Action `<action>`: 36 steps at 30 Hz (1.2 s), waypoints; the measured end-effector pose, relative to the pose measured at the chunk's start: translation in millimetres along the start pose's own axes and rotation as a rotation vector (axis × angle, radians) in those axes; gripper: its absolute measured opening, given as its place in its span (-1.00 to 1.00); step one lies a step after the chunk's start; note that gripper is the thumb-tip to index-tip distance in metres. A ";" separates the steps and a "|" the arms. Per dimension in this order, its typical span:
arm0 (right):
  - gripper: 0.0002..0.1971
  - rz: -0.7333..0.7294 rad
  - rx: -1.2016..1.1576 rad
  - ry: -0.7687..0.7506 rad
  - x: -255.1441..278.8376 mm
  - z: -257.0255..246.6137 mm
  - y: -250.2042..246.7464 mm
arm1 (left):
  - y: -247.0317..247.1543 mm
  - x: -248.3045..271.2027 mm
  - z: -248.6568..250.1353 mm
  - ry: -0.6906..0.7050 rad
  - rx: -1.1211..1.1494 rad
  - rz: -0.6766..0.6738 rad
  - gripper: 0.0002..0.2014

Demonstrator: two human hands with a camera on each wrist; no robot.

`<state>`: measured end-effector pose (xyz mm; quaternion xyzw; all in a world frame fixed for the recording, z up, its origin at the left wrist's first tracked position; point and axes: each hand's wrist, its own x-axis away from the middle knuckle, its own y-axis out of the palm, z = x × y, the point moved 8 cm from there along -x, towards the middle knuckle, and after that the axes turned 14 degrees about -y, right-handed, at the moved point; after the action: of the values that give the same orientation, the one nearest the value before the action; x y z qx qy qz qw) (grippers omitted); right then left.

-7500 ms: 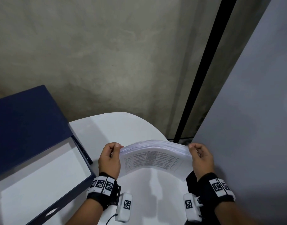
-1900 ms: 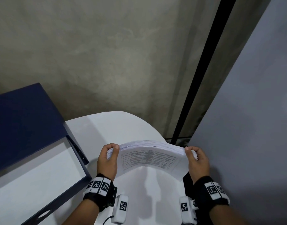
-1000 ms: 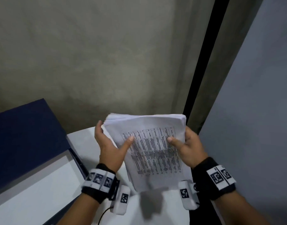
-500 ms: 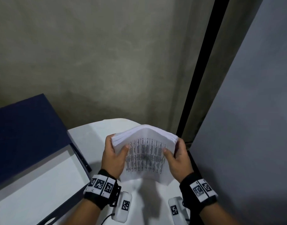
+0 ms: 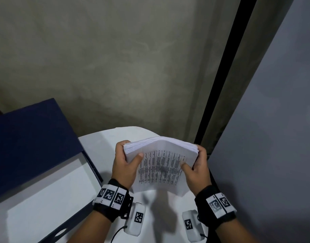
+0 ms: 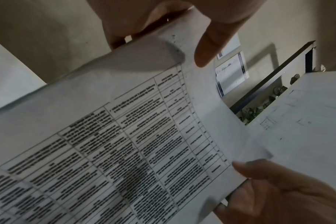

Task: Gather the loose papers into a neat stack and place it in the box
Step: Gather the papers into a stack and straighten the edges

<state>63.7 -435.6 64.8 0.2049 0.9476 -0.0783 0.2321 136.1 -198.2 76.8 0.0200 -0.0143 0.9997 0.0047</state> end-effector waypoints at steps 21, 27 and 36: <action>-0.49 0.006 0.037 0.022 1.4 6.9 -4.9 | 4.8 -3.6 -11.2 -0.079 -0.038 -0.102 -0.44; -0.70 -0.005 0.204 0.050 3.5 9.2 0.8 | 15.6 3.3 6.9 -0.072 -0.179 0.072 -0.76; -0.68 -0.043 0.203 0.147 15.4 23.1 -4.5 | 35.3 9.2 -32.2 -0.228 -0.216 -0.024 -0.74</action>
<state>58.8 -439.9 37.5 0.2124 0.9534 -0.1634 0.1386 125.3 -232.5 44.0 0.1328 -0.1220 0.9834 0.0171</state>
